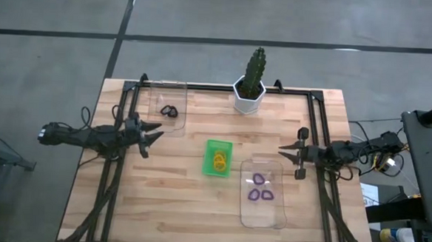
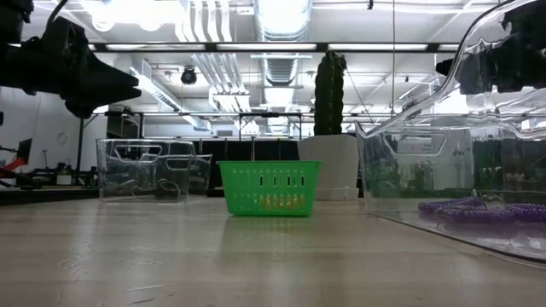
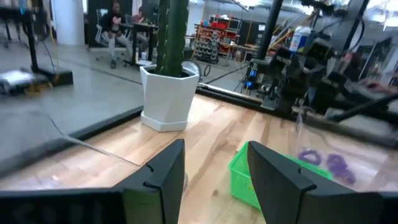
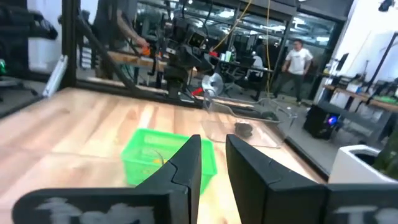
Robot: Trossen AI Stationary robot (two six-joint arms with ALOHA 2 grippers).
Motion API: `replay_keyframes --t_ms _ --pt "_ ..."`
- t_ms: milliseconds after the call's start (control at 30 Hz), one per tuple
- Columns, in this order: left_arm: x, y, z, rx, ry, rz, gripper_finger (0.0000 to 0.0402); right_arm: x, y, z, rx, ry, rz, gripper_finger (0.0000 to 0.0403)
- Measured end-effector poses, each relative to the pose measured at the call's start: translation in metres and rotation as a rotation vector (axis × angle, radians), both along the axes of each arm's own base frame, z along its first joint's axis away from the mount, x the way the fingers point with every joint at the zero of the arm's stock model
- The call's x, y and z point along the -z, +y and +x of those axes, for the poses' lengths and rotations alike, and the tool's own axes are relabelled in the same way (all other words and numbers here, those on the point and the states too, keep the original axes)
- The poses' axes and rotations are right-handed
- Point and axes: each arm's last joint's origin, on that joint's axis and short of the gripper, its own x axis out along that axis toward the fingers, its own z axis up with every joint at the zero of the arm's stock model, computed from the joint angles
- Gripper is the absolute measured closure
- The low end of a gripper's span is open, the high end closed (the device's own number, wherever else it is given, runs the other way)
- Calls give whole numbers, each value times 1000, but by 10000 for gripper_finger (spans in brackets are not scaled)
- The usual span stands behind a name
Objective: Sort spring keychains
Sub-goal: Return to Home Position
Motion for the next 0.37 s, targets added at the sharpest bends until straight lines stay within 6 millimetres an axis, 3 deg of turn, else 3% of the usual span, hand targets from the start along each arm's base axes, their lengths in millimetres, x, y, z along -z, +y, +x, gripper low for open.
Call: replay_keyframes --t_ms 200,367 --pt "1 0 0 17 83 182 234 0 0 0 3 6 -4 329" --pt "1 0 0 20 97 214 234 0 0 0 2 6 -7 323"
